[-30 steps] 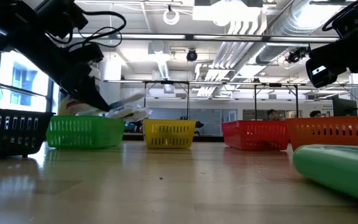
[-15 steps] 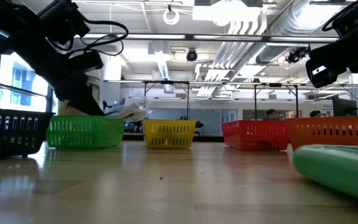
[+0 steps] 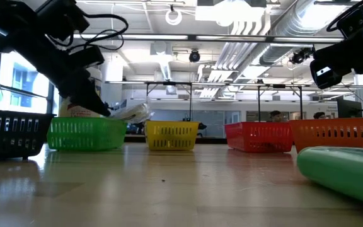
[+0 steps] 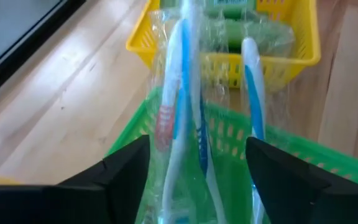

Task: Pick & Place Travel size toiletries
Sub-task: Put the blue toothbrush into green basket, then put the black comb into the red basket

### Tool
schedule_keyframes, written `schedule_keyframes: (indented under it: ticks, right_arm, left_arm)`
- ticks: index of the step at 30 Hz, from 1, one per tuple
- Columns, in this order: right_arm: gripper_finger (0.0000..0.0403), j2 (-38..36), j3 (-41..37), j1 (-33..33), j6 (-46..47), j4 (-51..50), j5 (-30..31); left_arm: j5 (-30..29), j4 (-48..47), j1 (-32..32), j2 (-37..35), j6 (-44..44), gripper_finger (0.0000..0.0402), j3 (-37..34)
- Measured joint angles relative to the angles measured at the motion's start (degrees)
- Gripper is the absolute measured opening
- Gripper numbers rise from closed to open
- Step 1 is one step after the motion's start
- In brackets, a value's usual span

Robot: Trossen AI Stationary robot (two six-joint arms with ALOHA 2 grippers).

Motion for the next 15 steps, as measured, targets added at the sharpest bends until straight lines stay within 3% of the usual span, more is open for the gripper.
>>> schedule_keyframes:
  ticks: [8,15]
  right_arm:
    - [0.0004,0.0,0.0,0.0,0.0,0.3,0.0]
    - [0.0004,0.0,0.0,0.0,0.3,0.5,0.1]
  left_arm:
    - [1.0,-0.2,0.0,-4.0,-1.6,0.0278,0.1]
    - [4.6,2.3,-2.8,-9.5,12.1,0.026,1.2]
